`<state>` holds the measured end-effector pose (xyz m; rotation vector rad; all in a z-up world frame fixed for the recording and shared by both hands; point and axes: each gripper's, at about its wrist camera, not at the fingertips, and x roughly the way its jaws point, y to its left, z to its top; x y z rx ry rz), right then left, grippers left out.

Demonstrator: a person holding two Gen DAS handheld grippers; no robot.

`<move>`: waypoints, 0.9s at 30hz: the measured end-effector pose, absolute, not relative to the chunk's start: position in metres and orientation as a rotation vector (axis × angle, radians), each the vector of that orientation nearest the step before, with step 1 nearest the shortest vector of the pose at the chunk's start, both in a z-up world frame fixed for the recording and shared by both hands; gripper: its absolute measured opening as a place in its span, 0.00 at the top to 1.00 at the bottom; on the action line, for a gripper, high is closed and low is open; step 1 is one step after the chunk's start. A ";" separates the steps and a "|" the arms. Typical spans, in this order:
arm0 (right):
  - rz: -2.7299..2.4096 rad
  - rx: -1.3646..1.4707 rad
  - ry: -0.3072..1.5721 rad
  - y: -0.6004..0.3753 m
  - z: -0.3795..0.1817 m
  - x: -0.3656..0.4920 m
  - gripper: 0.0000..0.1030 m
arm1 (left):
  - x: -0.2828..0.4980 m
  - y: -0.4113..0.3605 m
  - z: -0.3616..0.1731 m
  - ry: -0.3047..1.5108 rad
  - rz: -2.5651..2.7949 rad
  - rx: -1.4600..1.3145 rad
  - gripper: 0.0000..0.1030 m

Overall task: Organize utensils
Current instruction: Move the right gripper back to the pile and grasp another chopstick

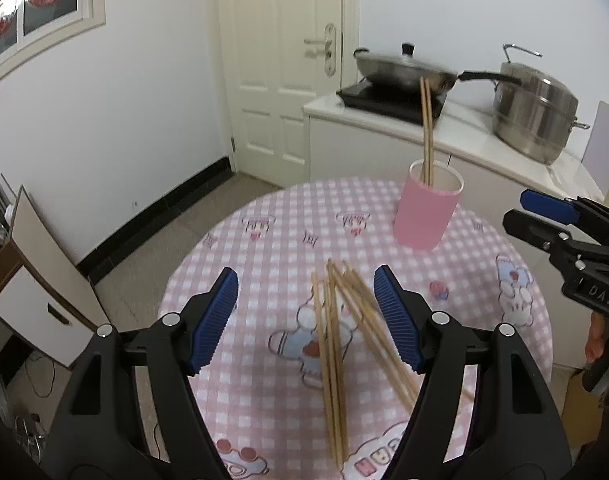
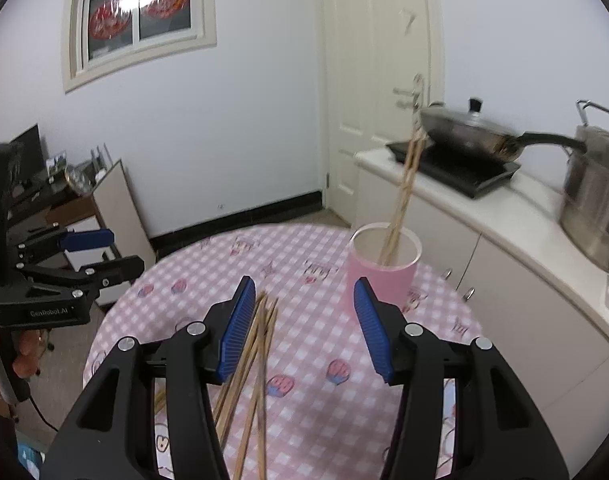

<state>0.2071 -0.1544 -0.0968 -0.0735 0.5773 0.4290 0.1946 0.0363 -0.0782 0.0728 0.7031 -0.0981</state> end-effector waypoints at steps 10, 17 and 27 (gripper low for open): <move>0.468 -0.143 0.769 -0.117 -0.154 0.226 0.53 | 0.210 0.053 -0.124 0.831 -0.124 0.013 0.32; 0.503 -0.188 0.889 -0.091 -0.195 0.245 0.63 | 0.228 0.066 -0.155 0.911 -0.145 -0.066 0.32; 0.523 -0.210 0.966 -0.081 -0.224 0.270 0.93 | 0.252 0.069 -0.182 0.975 -0.172 -0.103 0.32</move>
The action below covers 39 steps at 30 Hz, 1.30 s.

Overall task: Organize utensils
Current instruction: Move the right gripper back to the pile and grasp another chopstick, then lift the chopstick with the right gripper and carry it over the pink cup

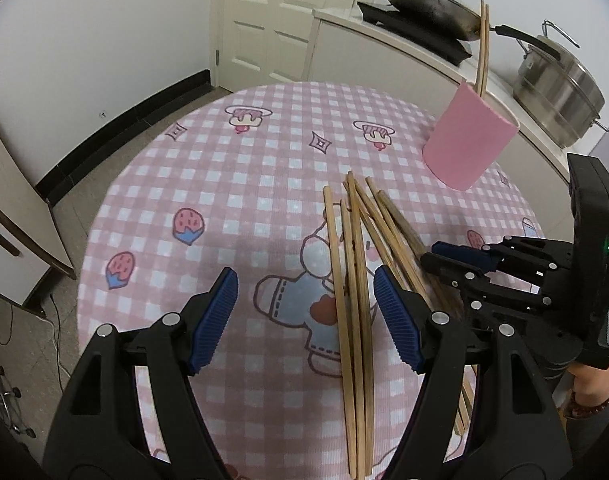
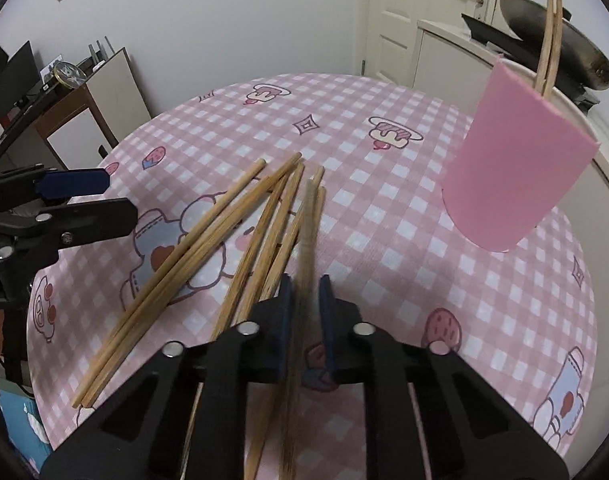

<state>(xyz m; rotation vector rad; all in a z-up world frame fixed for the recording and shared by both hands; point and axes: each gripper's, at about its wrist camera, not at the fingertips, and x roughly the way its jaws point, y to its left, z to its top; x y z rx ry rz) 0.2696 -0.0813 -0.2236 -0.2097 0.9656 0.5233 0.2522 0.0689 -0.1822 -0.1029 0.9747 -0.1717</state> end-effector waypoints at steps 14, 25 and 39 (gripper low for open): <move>0.494 -0.175 0.959 -0.110 -0.217 0.284 0.94 | 0.296 0.063 -0.213 1.077 -0.147 -0.107 0.40; 0.501 -0.183 0.980 -0.107 -0.223 0.295 0.94 | 0.314 0.050 -0.219 1.090 -0.090 0.008 0.41; 0.482 -0.249 1.019 -0.092 -0.228 0.315 0.94 | 0.326 0.032 -0.217 1.075 -0.119 0.058 0.88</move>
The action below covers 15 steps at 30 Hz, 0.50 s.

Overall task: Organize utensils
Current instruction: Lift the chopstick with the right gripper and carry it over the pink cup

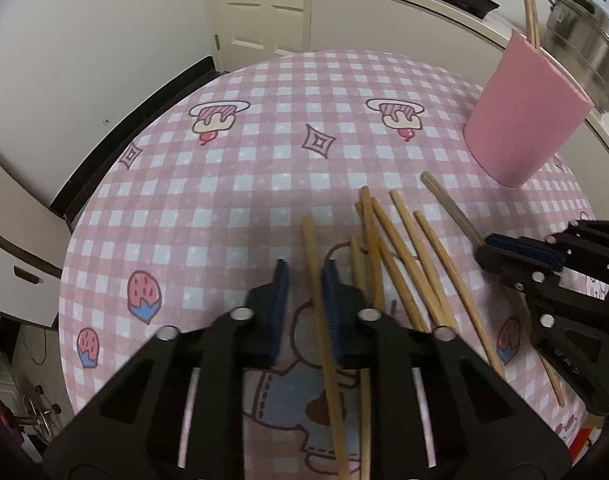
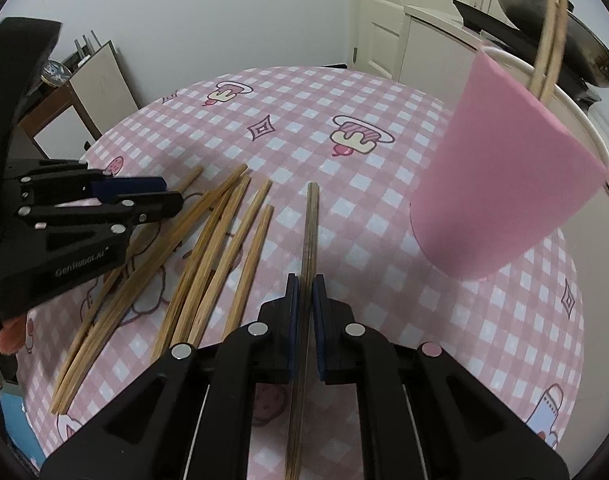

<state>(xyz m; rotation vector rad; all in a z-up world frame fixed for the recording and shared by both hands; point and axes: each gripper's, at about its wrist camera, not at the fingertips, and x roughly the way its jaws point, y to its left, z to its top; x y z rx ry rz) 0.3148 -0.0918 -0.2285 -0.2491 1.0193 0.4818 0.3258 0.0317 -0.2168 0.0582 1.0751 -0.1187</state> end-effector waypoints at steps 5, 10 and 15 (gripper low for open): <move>0.477 -0.265 1.032 -0.084 -0.228 0.326 0.94 | 0.330 0.029 -0.217 1.077 -0.125 0.034 0.94; 0.484 -0.260 1.007 -0.084 -0.222 0.321 0.95 | 0.320 0.035 -0.201 1.049 -0.133 -0.001 0.94; 0.499 -0.207 0.936 -0.094 -0.193 0.309 0.95 | 0.299 0.038 -0.158 0.954 -0.140 -0.012 0.95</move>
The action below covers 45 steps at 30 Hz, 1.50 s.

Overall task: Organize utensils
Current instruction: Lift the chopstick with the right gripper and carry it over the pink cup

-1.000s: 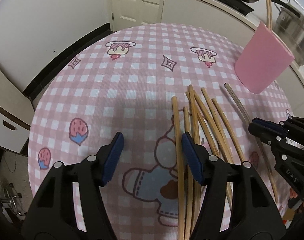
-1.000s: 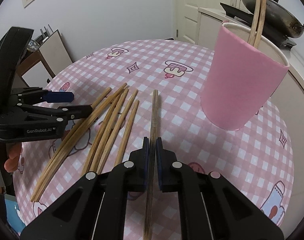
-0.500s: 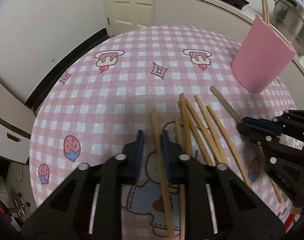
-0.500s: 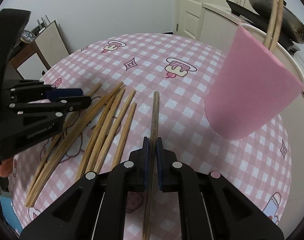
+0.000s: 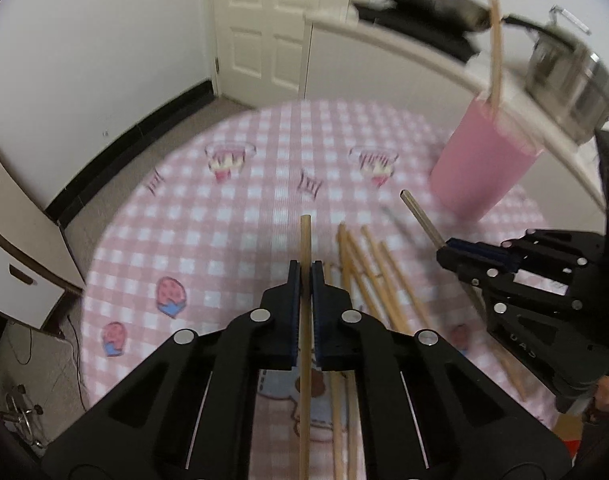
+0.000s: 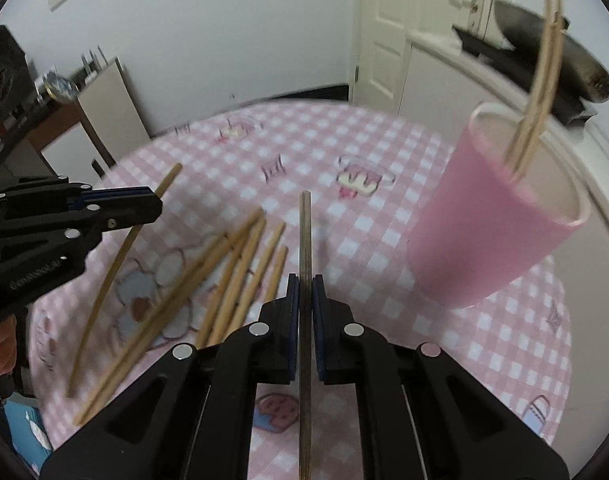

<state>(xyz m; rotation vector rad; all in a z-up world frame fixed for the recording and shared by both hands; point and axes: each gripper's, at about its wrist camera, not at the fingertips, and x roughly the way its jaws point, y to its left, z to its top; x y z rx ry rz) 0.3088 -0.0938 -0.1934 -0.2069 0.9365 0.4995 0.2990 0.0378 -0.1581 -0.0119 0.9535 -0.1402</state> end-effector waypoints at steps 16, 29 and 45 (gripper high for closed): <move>0.490 -0.133 0.690 -0.131 -0.095 0.248 0.95 | 0.219 0.013 -0.041 0.674 -0.179 0.025 0.95; 0.451 -0.099 0.460 -0.168 -0.021 0.216 0.95 | 0.206 -0.028 0.022 0.479 -0.216 -0.019 0.95; 0.324 -0.007 0.253 -0.207 0.008 0.266 0.95 | 0.288 -0.079 0.043 0.331 -0.234 -0.127 0.95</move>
